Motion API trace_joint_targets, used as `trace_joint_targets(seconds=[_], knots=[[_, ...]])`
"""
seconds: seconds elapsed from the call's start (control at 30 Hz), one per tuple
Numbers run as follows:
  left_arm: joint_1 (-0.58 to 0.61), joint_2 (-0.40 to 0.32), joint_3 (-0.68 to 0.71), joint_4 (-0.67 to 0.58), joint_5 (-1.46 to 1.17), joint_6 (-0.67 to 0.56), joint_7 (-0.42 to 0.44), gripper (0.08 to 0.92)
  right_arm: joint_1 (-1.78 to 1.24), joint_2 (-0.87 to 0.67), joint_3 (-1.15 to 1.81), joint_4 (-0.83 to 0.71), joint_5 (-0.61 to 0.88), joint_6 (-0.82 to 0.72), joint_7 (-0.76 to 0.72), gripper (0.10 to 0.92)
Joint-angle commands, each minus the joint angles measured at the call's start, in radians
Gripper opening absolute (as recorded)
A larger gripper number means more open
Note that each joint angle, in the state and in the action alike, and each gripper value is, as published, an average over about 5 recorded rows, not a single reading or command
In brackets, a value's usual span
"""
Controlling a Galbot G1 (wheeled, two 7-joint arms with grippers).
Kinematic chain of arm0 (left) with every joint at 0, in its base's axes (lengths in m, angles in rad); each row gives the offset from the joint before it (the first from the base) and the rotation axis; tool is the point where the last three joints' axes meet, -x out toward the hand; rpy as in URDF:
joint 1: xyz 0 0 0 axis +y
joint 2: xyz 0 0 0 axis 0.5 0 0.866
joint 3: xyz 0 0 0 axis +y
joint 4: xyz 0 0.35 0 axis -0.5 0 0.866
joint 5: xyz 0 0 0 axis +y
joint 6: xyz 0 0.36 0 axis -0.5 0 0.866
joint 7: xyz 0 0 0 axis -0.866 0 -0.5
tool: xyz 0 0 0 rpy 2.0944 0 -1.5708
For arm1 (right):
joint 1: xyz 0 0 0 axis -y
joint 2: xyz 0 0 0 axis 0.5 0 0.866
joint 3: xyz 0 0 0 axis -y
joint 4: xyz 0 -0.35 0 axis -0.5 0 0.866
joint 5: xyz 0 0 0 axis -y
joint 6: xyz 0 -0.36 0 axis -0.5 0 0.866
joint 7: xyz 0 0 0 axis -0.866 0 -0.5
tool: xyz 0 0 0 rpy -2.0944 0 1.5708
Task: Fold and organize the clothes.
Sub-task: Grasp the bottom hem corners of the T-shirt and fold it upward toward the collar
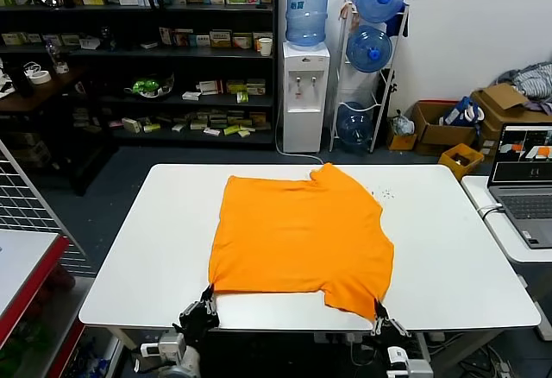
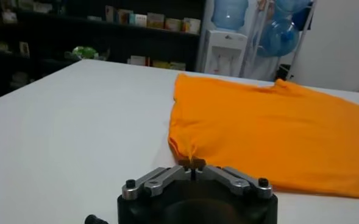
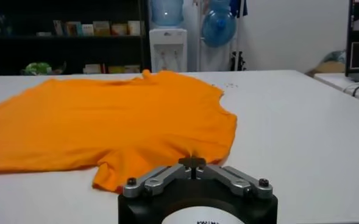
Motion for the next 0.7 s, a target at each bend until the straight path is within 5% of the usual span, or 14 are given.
trace_joint_targets(seconds=[0.03,0.3,0.7], knots=[[0.231,0.050,-0.005,-0.186,0.005,-0.029,-0.042,0.094,-0.220,-0.069,0.009,0.106,0.010,0.079,0.037,0.124],[0.261,0.065,-0.021,-0.231,-0.004,-0.052,-0.056,0.094,-0.231,-0.075,0.017,0.140,0.036,0.119,0.051,0.124],[-0.075,0.109,0.008,-0.096,-0.080,-0.036,-0.029,0.094,0.257,-0.105,-0.005,0.000,0.100,-0.014,0.086,0.124]])
